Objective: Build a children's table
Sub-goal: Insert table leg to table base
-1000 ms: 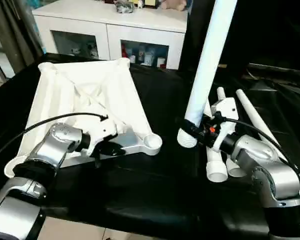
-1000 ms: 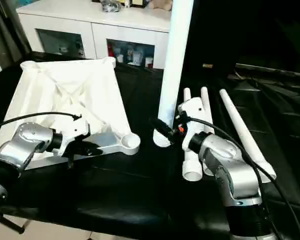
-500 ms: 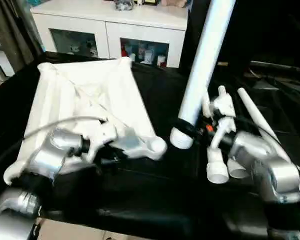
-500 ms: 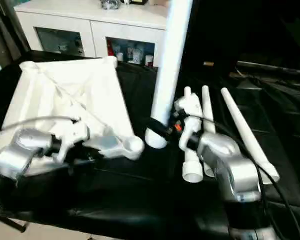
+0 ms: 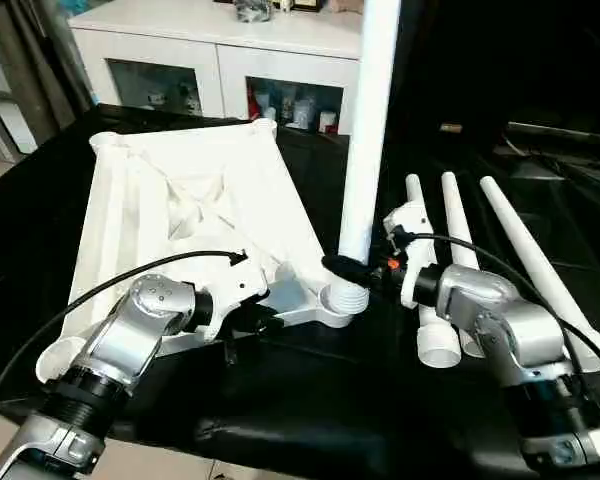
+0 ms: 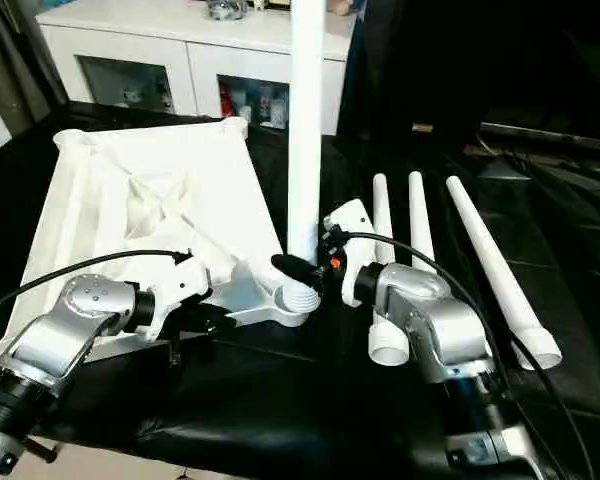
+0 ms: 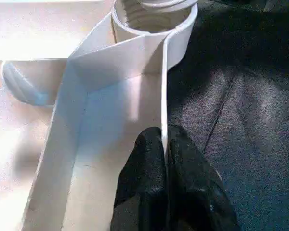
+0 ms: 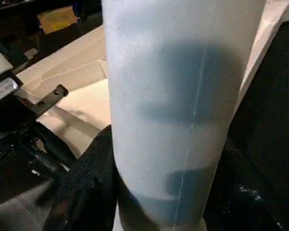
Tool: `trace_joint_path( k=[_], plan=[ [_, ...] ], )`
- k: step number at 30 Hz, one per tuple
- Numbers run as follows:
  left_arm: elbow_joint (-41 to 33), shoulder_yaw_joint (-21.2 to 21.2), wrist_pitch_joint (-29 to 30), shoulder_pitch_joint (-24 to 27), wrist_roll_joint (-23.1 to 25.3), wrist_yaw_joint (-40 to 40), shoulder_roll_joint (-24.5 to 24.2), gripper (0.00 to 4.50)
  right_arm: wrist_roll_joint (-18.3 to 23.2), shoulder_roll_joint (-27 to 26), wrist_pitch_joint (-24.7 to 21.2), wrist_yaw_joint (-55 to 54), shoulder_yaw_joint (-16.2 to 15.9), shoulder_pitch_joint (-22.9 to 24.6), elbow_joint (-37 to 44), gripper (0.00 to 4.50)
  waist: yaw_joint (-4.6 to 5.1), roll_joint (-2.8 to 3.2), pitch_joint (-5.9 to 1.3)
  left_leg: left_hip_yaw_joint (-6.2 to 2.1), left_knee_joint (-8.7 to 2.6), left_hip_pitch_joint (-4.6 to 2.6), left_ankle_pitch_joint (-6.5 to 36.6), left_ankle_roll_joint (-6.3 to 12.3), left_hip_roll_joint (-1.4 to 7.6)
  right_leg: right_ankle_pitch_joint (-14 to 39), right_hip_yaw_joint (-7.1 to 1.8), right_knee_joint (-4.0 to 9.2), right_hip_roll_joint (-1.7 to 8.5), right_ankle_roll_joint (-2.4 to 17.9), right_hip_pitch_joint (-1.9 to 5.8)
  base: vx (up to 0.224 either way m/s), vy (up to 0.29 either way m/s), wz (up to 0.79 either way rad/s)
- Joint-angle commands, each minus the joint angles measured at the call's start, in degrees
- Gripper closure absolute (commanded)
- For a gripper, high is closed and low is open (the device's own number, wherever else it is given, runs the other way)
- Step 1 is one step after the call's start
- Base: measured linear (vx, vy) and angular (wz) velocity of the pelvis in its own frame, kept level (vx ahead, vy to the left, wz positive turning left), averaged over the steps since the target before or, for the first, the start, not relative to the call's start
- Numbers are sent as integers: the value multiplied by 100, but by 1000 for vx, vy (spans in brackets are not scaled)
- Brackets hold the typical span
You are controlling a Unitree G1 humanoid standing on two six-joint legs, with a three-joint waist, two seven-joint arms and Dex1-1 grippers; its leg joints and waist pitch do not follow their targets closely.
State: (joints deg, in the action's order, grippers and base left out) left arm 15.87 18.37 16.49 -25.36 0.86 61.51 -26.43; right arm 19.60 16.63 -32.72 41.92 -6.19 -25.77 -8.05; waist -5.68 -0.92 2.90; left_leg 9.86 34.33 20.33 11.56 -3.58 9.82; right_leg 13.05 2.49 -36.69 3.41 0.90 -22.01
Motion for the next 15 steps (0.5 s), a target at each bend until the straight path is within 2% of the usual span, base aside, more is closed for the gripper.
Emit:
trace_joint_path(
  k=[1,5,6,9,15],
  plan=[
    [-83,-70,-73,46,-145,-118,102,405,-38,-1,136,10,3,-159,-29,262,-11,-89,-315,-89,-407,-2,423,183,306,601,-299,450,511,1059,252,0,0,0],
    [-135,-53,-13,75,-75,-104,-5,374,-60,-33,191,26,11,-166,-68,262,-9,-47,-316,-95,-415,-15,489,118,322,591,-297,447,505,1095,233,0,0,0],
    [-123,-55,-49,70,-49,-139,-20,359,-57,-40,217,19,16,-171,-81,262,-5,-55,-324,-94,-418,-15,476,97,325,453,-295,434,497,1122,239,0,0,0],
    [-77,-84,-70,70,-64,-124,-16,351,-32,-92,283,-31,78,-166,-97,262,1,-67,-326,-98,-419,-17,449,80,326,162,-288,409,494,1196,249,0,0,0],
    [-77,-154,-30,106,-177,-74,-12,351,-23,-103,342,-20,88,-170,-151,262,0,-86,-313,-95,-424,-25,544,39,328,263,-300,425,503,1211,256,0,0,0]
  ],
)
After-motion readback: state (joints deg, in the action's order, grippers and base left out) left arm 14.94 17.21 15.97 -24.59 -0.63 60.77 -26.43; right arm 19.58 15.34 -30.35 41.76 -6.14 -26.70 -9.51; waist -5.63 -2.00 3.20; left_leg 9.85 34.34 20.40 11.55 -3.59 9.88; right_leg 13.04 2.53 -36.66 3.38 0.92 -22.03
